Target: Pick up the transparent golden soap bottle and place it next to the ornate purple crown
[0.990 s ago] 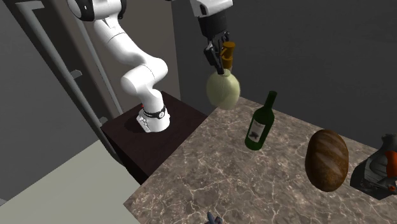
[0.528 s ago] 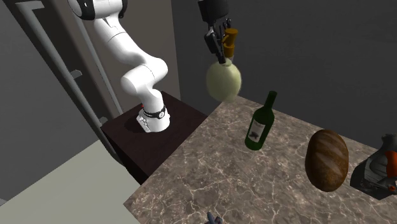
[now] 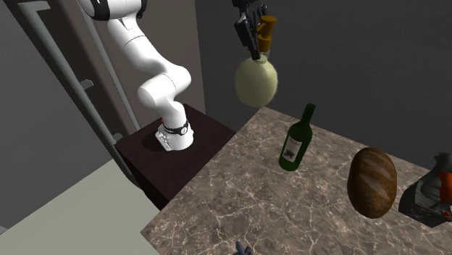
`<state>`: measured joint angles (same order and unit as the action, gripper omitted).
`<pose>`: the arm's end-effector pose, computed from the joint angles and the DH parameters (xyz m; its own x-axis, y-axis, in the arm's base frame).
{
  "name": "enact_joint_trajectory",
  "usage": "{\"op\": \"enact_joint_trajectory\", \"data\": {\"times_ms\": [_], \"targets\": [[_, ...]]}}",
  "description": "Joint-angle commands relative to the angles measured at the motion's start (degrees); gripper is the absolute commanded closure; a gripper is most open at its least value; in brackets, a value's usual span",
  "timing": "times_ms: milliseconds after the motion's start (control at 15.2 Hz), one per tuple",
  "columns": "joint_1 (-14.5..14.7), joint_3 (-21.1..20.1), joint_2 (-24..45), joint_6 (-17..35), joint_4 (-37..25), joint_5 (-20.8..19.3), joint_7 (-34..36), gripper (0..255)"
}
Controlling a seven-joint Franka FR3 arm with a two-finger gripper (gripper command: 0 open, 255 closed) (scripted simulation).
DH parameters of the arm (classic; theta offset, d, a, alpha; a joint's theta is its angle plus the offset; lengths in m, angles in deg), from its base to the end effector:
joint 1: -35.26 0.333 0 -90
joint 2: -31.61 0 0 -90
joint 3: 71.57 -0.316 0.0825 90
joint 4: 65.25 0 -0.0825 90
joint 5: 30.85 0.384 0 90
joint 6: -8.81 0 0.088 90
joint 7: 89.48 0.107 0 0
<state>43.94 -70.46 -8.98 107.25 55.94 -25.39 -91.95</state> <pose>0.3352 0.0504 0.6963 0.9382 0.1544 0.3097 0.1916 -0.9770 -0.0932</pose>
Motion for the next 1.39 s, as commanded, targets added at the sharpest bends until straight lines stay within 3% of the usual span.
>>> {"op": "enact_joint_trajectory", "data": {"times_ms": [0,726,1320], "targets": [[-0.13,0.97,3.05,0.57,-2.41,-0.23,-1.06,255],[-0.58,7.07,25.7,4.29,-20.55,1.08,-8.38,255],[-3.03,10.96,47.76,0.35,-45.27,6.35,-14.06,255]]}}
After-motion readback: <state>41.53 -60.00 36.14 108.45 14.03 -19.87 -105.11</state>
